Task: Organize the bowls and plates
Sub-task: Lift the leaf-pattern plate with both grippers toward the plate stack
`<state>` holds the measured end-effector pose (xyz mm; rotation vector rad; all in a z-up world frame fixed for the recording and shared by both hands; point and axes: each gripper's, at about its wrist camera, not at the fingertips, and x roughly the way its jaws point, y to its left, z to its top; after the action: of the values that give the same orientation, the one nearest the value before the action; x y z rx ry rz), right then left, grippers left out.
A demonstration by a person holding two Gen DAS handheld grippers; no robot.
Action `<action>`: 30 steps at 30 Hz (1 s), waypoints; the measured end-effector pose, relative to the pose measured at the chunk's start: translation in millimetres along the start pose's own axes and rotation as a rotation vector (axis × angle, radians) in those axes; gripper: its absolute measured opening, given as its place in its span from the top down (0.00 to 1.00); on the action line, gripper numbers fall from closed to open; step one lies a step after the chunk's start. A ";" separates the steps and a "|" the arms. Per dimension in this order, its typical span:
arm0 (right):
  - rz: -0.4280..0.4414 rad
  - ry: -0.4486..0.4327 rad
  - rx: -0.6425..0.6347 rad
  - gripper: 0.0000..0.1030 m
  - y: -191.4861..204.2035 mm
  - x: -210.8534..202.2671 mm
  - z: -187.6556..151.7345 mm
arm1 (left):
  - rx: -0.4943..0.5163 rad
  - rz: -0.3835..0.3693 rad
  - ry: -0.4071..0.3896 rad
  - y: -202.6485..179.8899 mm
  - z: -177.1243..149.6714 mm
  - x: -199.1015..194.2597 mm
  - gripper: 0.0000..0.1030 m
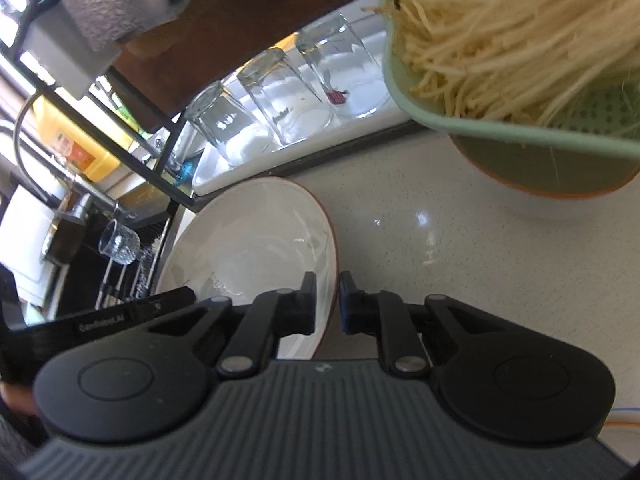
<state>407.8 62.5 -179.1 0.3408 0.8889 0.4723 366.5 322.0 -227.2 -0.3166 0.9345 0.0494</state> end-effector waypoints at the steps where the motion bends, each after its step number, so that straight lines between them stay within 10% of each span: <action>1: -0.002 -0.001 -0.011 0.88 0.4 0.4 -0.4 | -0.017 -0.003 0.001 1.3 -0.2 -0.4 0.81; 15: 0.069 -0.013 -0.049 0.88 1.2 -33.8 -22.2 | -0.171 -0.043 -0.002 3.9 -27.2 -51.8 0.81; 30: 0.033 -0.080 0.005 0.88 12.9 -143.6 -48.2 | -0.099 -0.073 0.065 -57.1 -27.7 -154.8 0.81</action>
<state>288.4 2.3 -106.9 0.3771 0.8075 0.4842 262.6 274.3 -105.1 -0.4457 0.9857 0.0185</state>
